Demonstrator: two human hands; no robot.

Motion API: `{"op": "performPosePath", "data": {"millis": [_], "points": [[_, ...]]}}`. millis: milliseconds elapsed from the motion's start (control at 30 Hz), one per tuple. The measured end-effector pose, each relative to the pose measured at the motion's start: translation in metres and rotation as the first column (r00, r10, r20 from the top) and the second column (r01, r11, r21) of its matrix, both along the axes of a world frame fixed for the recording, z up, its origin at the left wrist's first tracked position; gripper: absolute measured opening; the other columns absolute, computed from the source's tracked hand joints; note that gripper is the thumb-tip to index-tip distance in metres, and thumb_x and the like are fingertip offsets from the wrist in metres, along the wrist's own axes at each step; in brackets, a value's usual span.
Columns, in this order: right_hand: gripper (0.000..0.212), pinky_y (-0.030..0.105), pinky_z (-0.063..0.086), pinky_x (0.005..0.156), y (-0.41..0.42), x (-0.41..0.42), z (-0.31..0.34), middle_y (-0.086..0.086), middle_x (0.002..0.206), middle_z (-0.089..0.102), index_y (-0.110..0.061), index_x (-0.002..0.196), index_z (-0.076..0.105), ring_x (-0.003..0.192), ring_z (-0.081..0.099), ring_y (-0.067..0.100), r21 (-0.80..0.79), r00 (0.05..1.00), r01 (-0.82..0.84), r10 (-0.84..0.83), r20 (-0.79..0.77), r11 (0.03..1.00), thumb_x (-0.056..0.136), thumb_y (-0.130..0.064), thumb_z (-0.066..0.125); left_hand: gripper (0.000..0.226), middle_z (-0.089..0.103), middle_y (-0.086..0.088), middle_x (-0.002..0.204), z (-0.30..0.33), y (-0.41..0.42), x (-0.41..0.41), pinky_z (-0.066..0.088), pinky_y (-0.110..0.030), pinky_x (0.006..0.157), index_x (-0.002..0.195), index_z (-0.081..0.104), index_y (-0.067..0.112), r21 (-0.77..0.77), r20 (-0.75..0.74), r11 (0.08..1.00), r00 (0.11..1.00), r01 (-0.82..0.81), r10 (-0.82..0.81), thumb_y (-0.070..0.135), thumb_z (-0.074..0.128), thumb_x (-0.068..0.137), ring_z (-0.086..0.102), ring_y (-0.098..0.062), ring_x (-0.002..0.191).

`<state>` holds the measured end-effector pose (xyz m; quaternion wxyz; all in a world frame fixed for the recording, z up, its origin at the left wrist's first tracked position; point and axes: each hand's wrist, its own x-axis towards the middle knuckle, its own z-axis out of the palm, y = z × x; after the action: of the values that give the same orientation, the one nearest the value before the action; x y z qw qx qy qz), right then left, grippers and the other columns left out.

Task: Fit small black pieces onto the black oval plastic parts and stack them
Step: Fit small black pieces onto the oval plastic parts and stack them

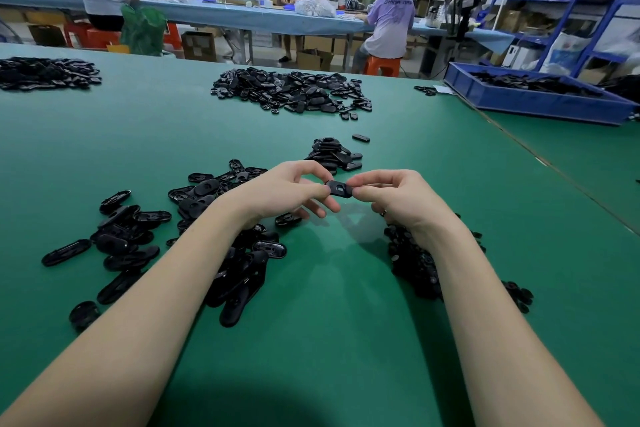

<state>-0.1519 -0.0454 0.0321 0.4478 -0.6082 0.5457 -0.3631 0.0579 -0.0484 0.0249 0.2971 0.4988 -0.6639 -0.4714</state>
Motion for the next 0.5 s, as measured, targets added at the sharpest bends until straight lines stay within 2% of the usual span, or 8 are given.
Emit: {"op": "performPosePath", "data": {"millis": [67, 267, 367, 500], "points": [[0.016, 0.017, 0.032, 0.047, -0.0001, 0.0008, 0.0, -0.012, 0.065, 0.064, -0.024, 0.082, 0.08, 0.056, 0.04, 0.011, 0.002, 1.0, 0.003, -0.003, -0.005, 1.0, 0.089, -0.011, 0.073, 0.016, 0.079, 0.001, 0.096, -0.0004, 0.0, -0.0003, 0.05, -0.036, 0.081, 0.117, 0.057, 0.018, -0.001, -0.002, 1.0, 1.0, 0.003, -0.003, 0.024, 0.057, 0.101, 0.071, -0.011, 0.081], [0.009, 0.018, 0.031, 0.046, -0.0003, 0.0017, 0.0009, 0.002, 0.083, 0.064, -0.026, 0.084, 0.078, 0.056, 0.042, 0.01, 0.011, 1.0, 0.005, -0.005, -0.005, 1.0, 0.089, -0.019, 0.076, 0.017, 0.079, 0.001, 0.097, -0.0013, -0.0002, -0.0008, 0.05, -0.033, 0.078, 0.116, 0.057, 0.018, 0.0, -0.01, 1.0, 1.0, 0.007, -0.007, 0.025, 0.057, 0.101, 0.071, -0.012, 0.082], [0.004, 0.024, 0.03, 0.05, -0.0009, 0.0033, 0.0001, 0.001, 0.08, 0.061, -0.028, 0.086, 0.079, 0.066, 0.038, 0.017, 0.005, 0.999, 0.0, 0.0, -0.038, 1.0, 0.087, -0.024, 0.078, 0.017, 0.079, 0.002, 0.098, -0.0016, 0.0, -0.0012, 0.05, -0.03, 0.076, 0.116, 0.058, 0.019, -0.006, -0.006, 1.0, 1.0, 0.013, -0.013, 0.027, 0.057, 0.101, 0.072, -0.012, 0.083], [0.009, 0.024, 0.03, 0.05, -0.0033, 0.0036, -0.0014, -0.006, 0.069, 0.058, -0.025, 0.087, 0.077, 0.056, 0.038, 0.014, -0.006, 0.997, 0.022, -0.023, -0.07, 1.0, 0.081, -0.029, 0.083, 0.015, 0.079, 0.001, 0.097, -0.0022, 0.0003, -0.002, 0.051, -0.034, 0.079, 0.115, 0.059, 0.018, -0.014, -0.002, 1.0, 1.0, 0.019, -0.019, 0.026, 0.056, 0.102, 0.071, -0.013, 0.083]]}}
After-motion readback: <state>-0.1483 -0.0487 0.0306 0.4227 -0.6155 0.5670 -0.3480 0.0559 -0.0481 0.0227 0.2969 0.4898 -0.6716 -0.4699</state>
